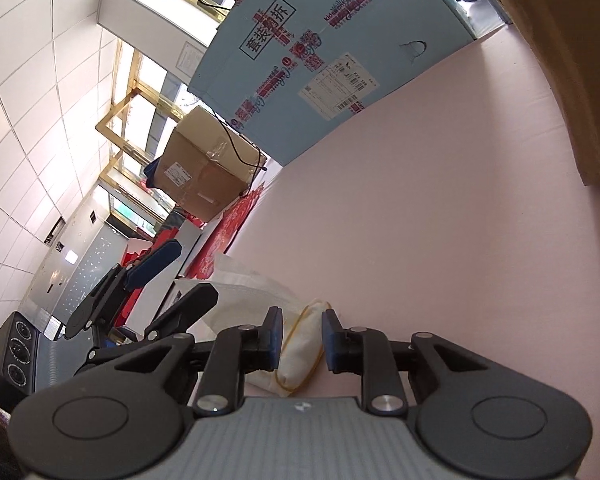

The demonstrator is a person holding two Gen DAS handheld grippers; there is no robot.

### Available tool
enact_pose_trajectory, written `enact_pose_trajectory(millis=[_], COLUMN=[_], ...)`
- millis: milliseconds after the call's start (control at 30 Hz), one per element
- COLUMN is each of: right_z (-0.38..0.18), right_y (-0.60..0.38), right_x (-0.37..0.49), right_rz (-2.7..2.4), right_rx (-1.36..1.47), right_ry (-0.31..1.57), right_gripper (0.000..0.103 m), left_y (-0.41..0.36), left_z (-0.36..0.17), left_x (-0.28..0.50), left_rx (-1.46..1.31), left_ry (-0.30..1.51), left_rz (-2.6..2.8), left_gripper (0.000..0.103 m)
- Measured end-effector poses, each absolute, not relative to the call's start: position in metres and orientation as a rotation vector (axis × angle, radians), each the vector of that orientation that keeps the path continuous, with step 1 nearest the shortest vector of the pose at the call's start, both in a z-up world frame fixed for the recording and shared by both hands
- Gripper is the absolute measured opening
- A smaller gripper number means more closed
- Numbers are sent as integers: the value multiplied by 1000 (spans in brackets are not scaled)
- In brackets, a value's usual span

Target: Fold shopping bag

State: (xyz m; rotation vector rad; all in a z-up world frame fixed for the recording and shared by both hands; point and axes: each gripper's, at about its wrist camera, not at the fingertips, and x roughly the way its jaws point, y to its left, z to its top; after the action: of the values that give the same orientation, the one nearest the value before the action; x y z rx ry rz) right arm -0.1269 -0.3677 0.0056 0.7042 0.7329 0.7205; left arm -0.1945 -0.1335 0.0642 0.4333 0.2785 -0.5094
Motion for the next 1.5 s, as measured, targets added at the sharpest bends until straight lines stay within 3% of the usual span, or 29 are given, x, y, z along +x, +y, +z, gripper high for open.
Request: enact_pose_trajectory(millis=[67, 133, 367, 733, 1133, 1200, 1333, 1400, 1433, 1500], right_z=[4, 3, -8, -15, -3, -5, -5, 0, 2, 8], right_y=[-365, -362, -352, -354, -342, -346, -355, -361, -364, -368], right_x=[-125, -121, -110, -117, -132, -131, -125, -127, -128, -132], right_rz=[727, 718, 750, 772, 730, 735, 729, 674, 674, 668], right_rx=[721, 724, 714, 697, 529, 556, 605, 571, 563, 524], right_ry=[726, 727, 786, 811, 753, 759, 785, 782, 778, 760], right_gripper=[12, 10, 5, 0, 0, 0, 7, 17, 19, 36], left_y=[-138, -141, -147, -145, -146, -147, -139, -134, -130, -122], left_z=[57, 46, 24, 21, 37, 35, 33, 33, 33, 34], left_x=[-186, -176, -165, -173, -173, -171, -165, -163, -162, -159], left_rx=[402, 370, 292, 373, 489, 496, 495, 497, 492, 472], left_ry=[394, 489, 610, 643, 542, 544, 532, 547, 562, 586], left_rz=[-590, -620, -589, -443, -378, -403, -430, -489, -525, -590], left_gripper=[38, 32, 33, 35, 35, 40, 42, 59, 60, 60])
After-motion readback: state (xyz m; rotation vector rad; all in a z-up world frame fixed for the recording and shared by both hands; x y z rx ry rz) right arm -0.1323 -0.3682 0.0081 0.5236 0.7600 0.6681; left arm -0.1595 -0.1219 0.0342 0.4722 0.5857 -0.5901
